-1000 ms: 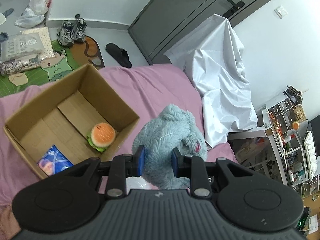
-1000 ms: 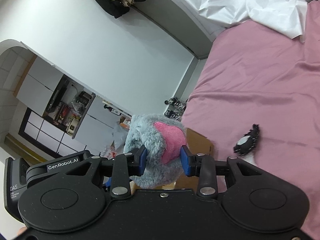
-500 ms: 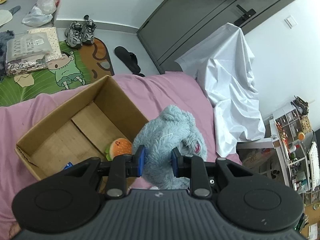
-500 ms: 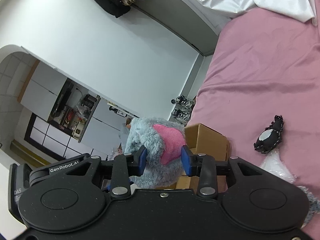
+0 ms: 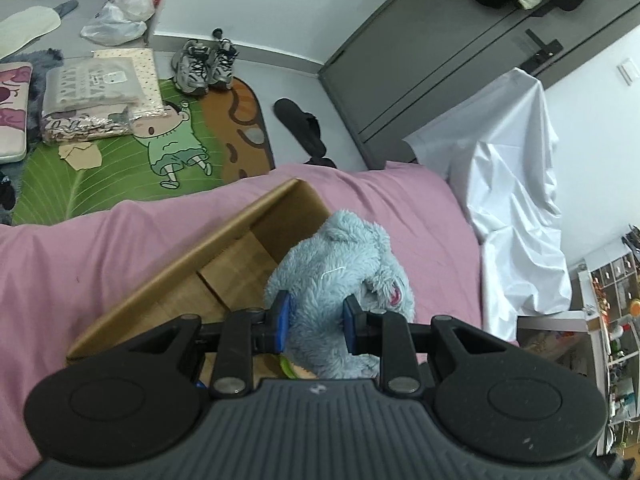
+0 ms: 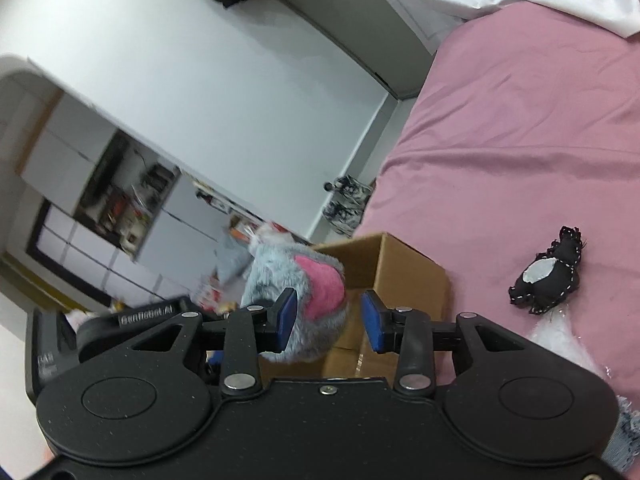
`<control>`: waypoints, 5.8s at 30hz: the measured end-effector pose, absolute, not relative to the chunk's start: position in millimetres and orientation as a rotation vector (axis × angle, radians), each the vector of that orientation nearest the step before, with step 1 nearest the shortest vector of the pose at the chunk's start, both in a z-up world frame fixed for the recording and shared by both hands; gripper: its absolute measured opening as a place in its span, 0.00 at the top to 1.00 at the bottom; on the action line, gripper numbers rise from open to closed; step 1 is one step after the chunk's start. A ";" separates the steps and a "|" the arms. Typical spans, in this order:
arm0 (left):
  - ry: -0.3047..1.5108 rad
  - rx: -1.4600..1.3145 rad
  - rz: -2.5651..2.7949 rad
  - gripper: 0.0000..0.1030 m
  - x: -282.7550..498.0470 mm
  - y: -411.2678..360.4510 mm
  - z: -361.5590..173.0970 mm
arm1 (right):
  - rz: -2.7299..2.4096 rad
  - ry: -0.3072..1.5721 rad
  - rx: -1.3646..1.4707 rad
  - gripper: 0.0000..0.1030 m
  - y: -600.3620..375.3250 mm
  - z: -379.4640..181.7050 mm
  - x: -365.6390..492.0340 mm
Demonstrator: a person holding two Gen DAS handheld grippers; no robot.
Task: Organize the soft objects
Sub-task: 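Carry the grey fluffy plush with both grippers over the box and lower it, then open both grippers to release the grey plush into the box, then lift both grippers away and move them over the bed toward the remaining items, then grasp the white wrapped bundle with the left gripper while the right grasps the denim heart plush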
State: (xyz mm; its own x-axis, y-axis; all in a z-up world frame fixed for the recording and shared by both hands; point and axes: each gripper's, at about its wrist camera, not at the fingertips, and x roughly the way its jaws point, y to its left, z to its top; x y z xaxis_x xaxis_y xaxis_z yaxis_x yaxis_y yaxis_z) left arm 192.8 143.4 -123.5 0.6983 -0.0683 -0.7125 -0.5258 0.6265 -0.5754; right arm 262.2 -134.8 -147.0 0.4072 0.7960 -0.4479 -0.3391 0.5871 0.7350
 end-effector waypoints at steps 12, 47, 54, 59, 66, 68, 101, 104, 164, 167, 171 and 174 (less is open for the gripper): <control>0.798 -0.816 0.400 0.66 198.2 148.6 -141.2 | 0.773 0.857 0.507 0.63 -126.9 -142.9 252.8; 0.724 -0.575 0.368 0.26 148.9 91.1 -56.8 | 0.651 0.762 0.438 0.10 -187.0 -83.7 217.0; 0.729 -0.471 0.342 0.04 139.8 71.9 -39.0 | 0.660 0.716 0.351 0.00 -198.7 -73.4 199.2; 0.731 -0.433 0.317 0.04 134.9 59.5 -31.0 | 0.661 0.709 0.329 0.00 -209.8 -69.2 194.0; 0.737 -0.372 0.298 0.03 127.6 43.7 -22.4 | 0.690 0.676 0.309 0.00 -225.1 -60.2 185.0; 0.739 -0.363 0.299 0.03 126.0 39.3 -19.2 | 0.690 0.663 0.300 0.00 -229.2 -58.2 182.1; 0.865 -0.330 0.246 0.03 108.1 -22.5 -49.6 | 0.661 0.794 0.279 0.00 -266.6 -82.3 191.0; 0.863 -0.324 0.238 0.03 106.4 -25.8 -50.8 | 0.662 0.809 0.293 0.00 -268.3 -84.3 192.6; 1.005 -0.522 0.321 0.35 129.3 -16.4 -203.1 | 0.509 1.127 0.101 0.26 -211.1 -189.4 226.5; 1.024 -0.559 0.317 0.51 130.5 -12.8 -208.7 | 0.507 1.127 0.094 0.26 -209.0 -191.1 227.6; 1.022 -0.591 0.325 0.58 127.2 -9.3 -210.5 | 0.515 1.114 0.078 0.26 -205.6 -192.0 227.3; 1.015 -0.598 0.323 0.59 125.4 -11.2 -207.3 | 0.520 1.106 0.057 0.33 -202.9 -192.1 226.2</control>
State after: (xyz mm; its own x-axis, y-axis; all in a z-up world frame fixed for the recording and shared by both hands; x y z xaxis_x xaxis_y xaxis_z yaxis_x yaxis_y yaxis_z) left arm 125.4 -11.2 -207.3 0.4998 -0.0193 -0.8659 -0.5160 0.7964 -0.3156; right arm 226.2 -202.9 -192.1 0.3421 0.4275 -0.8368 -0.3720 0.8794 0.2972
